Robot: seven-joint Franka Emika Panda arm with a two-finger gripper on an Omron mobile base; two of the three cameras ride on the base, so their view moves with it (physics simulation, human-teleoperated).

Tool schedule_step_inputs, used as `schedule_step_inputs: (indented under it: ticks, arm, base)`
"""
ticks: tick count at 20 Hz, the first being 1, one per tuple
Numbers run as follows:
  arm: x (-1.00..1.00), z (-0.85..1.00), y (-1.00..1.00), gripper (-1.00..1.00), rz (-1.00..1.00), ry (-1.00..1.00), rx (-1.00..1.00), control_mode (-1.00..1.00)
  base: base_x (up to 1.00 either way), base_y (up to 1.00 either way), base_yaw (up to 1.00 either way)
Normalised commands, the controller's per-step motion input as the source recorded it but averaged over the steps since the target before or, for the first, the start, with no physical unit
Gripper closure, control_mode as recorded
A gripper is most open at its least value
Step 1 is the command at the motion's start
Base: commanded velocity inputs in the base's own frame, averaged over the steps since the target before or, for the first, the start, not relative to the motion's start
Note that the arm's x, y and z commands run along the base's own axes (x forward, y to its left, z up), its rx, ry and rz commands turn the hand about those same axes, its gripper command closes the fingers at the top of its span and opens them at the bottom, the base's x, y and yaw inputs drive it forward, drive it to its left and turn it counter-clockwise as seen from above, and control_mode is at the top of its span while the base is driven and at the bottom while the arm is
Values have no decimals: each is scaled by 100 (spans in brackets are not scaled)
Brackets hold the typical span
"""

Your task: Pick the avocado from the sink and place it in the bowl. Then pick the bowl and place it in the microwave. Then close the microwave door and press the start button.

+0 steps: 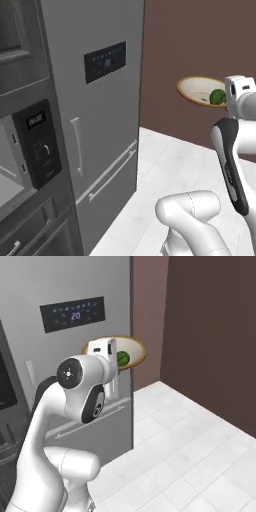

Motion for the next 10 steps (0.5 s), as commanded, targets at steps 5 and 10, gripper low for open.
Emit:
schedule_step_inputs:
  ticks: [5,10]
  arm:
    - [0,0,0,100,0,0,0,100]
    - [0,0,0,100,0,0,0,100]
  base:
    - [-46,0,35]
    - [-45,0,39]
